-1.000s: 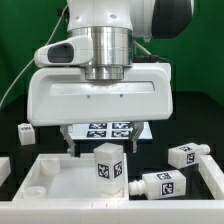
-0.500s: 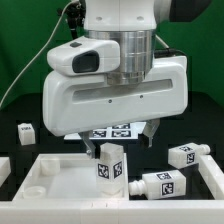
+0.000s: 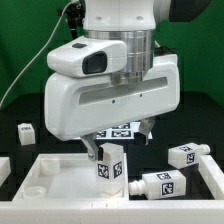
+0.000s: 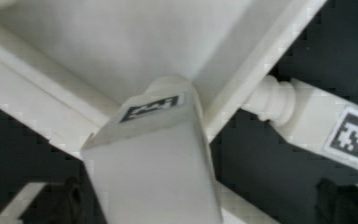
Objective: Assemble one leg
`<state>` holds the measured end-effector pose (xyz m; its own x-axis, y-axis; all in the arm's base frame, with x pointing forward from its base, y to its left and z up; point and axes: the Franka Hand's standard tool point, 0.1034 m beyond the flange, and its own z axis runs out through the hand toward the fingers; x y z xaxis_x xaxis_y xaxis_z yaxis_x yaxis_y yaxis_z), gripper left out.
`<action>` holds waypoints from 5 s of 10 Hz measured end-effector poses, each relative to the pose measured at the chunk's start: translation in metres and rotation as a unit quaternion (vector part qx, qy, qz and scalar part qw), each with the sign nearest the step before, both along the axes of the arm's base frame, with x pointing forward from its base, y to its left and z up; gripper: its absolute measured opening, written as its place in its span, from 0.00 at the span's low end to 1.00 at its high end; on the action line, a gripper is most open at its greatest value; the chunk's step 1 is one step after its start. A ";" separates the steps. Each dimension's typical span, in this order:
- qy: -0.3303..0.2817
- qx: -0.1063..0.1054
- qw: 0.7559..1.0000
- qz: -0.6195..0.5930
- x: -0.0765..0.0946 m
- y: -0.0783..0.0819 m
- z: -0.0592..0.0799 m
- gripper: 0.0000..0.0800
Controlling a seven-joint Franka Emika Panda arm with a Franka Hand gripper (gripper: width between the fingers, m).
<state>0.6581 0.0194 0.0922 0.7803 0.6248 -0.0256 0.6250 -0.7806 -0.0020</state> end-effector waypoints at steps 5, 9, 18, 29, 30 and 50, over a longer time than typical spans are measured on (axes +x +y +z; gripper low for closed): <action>-0.001 0.000 1.000 0.003 -0.003 -0.025 -0.005 0.67; -0.001 0.000 1.000 -0.004 -0.003 -0.024 -0.005 0.36; -0.010 -0.003 0.858 -0.514 -0.002 -0.007 -0.007 0.36; -0.002 -0.003 0.976 -0.217 -0.004 -0.011 -0.007 0.81; -0.005 -0.010 0.989 -0.148 -0.001 -0.013 -0.004 0.81; -0.047 -0.006 0.975 -0.218 0.007 -0.014 -0.006 0.36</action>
Offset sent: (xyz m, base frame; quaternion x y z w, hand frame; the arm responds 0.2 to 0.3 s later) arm -0.0057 -0.0205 -0.0037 0.0152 0.0020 -0.0067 0.9999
